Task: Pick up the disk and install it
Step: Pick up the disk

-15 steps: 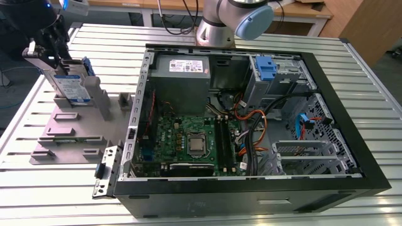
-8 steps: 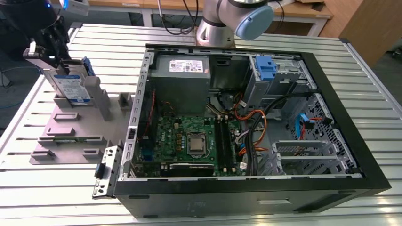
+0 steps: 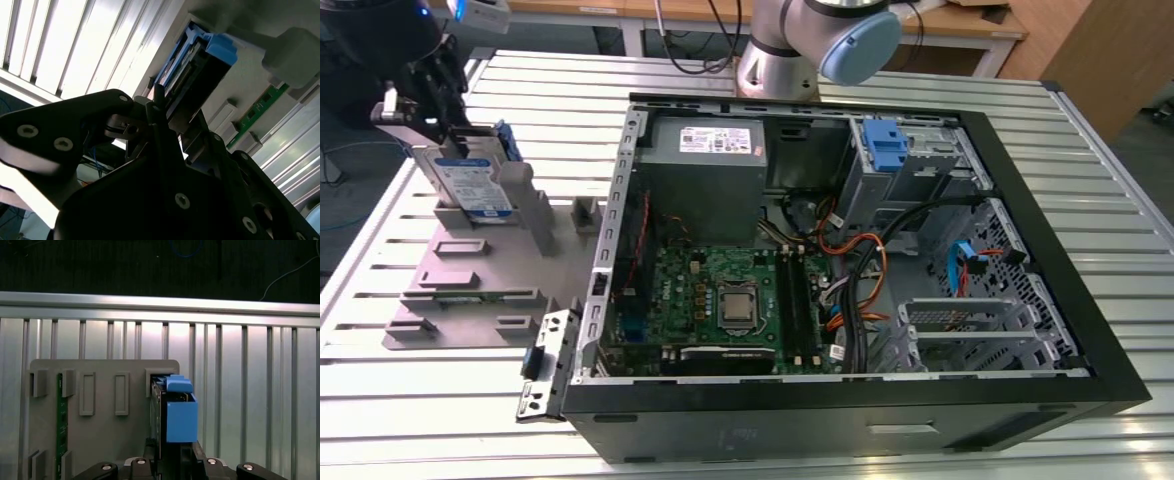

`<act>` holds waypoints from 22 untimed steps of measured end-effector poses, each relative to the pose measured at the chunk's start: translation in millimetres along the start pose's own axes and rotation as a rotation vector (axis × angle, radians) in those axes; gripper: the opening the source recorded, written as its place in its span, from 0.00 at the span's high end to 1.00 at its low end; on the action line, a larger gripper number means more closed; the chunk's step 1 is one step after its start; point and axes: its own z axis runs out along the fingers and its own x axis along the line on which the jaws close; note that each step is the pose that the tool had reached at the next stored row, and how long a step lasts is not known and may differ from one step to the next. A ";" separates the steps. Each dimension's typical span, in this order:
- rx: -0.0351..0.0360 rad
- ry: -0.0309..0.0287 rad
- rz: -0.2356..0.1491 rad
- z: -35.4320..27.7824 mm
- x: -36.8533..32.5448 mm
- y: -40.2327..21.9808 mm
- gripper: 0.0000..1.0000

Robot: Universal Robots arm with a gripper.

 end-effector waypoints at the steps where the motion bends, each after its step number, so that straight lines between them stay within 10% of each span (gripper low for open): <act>1: 0.0000 0.0000 0.000 0.1 0.0 -0.2 0.61; 22: 0.0000 0.0002 0.000 -5.5 -0.3 -1.4 0.65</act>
